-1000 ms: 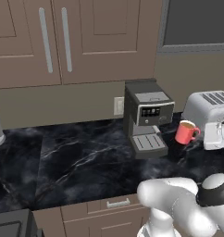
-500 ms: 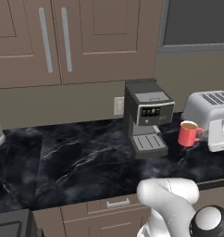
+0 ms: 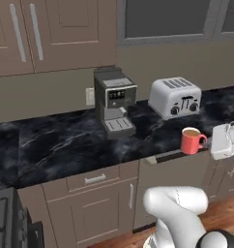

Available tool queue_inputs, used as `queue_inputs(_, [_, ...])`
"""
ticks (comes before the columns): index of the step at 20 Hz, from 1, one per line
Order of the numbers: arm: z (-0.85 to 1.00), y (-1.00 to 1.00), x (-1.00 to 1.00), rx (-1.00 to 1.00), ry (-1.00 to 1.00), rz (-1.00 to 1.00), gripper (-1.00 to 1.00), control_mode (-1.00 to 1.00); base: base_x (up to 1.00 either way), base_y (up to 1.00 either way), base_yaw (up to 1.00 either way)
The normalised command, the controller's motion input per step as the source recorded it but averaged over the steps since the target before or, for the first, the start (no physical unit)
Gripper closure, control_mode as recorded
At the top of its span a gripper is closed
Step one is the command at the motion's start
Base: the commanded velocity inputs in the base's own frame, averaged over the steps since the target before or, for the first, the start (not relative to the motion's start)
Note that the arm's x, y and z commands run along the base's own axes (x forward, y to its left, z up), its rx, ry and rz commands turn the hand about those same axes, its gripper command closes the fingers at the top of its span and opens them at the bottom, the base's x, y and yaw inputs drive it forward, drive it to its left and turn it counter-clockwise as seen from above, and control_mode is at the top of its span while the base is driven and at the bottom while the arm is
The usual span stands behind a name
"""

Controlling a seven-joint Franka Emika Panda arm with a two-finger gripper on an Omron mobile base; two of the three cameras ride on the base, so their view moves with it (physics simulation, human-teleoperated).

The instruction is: Pick up the brewed coffee from the coffee machine and place it next to the breakfast plate on the dining counter.

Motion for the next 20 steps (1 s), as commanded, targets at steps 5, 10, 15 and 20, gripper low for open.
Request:
queue_inputs(5, [0.0, 0.0, 0.0, 0.0, 0.0, 0.0, 1.0, 1.0, -0.22, -0.29, -0.75])
queue_inputs(10, [0.0, 0.0, 0.0, 0.0, 0.0, 0.0, 1.0, 1.0, 0.0, -0.17, -0.83])
queue_inputs(15, [0.0, 0.0, 0.0, 0.0, 0.0, 0.0, 1.0, 1.0, 0.0, -0.18, -0.82])
queue_inputs(20, [0.0, 0.0, 0.0, 0.0, 0.0, 0.0, 1.0, 1.0, 0.0, -0.19, -0.8])
